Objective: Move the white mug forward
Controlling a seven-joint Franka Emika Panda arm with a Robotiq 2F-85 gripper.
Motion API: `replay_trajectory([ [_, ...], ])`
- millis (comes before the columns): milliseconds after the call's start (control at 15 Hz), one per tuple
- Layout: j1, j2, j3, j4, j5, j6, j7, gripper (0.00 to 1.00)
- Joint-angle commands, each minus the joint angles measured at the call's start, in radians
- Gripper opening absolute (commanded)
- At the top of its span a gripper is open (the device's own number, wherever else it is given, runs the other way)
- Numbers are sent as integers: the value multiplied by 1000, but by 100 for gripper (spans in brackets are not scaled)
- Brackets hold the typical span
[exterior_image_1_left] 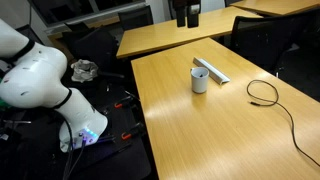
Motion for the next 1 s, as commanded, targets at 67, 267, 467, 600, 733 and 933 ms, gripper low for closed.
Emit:
replay_trajectory([
  [67, 19, 7, -16, -4, 32, 13, 50, 100],
  [267, 23, 25, -19, -35, 160, 70, 168, 100],
  [467, 32, 47, -8, -120, 280, 243, 271, 100],
  [600, 41, 67, 9, -190, 308, 411, 346, 100],
  [733, 51, 109, 34, -245, 292, 534, 456, 100],
  [933, 73, 187, 61, -283, 269, 571, 571, 100],
])
